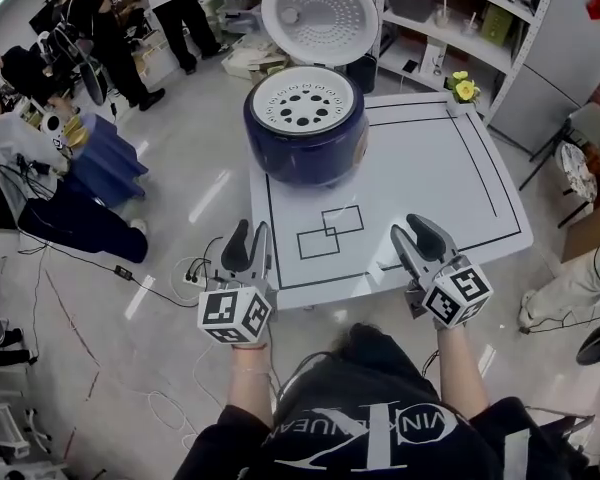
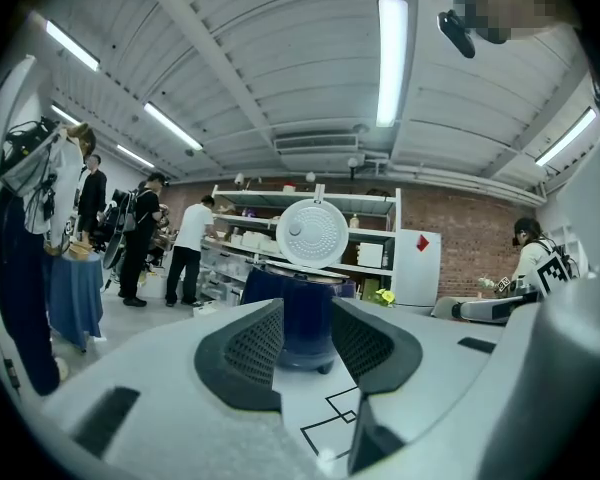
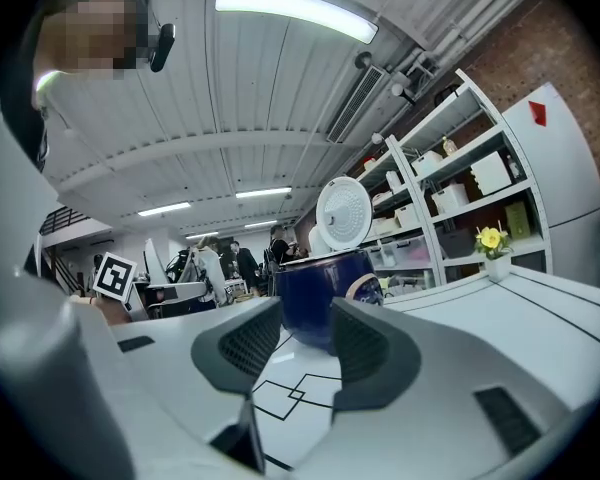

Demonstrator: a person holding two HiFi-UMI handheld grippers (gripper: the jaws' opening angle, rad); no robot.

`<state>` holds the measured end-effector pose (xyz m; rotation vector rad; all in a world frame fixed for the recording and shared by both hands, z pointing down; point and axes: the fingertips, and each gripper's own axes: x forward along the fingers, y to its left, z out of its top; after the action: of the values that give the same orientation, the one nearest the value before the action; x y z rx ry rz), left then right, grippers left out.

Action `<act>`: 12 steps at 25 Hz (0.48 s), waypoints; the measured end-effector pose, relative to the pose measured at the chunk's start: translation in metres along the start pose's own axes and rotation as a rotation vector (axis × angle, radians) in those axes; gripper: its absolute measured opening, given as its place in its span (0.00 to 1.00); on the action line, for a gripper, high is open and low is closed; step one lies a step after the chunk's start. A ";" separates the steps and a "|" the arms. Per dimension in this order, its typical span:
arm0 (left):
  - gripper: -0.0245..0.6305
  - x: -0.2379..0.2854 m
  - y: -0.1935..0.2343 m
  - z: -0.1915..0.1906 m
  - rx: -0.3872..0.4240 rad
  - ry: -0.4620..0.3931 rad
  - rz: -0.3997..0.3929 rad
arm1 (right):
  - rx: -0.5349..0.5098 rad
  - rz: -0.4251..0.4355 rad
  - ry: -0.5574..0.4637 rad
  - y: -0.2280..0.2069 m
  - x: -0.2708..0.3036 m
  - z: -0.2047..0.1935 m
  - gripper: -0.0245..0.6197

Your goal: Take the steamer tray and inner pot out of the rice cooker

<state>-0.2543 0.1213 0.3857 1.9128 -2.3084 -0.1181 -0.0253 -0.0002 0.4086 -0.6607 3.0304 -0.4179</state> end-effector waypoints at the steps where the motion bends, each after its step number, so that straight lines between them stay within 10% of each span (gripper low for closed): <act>1: 0.22 0.003 0.001 0.001 0.000 0.001 0.002 | 0.003 0.004 0.003 -0.001 0.004 0.001 0.25; 12: 0.22 0.060 0.021 0.030 0.012 -0.028 0.061 | -0.029 0.116 0.012 -0.024 0.079 0.033 0.25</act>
<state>-0.2904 0.0660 0.3632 1.8552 -2.3884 -0.1250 -0.0849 -0.0620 0.3862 -0.4822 3.0717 -0.3757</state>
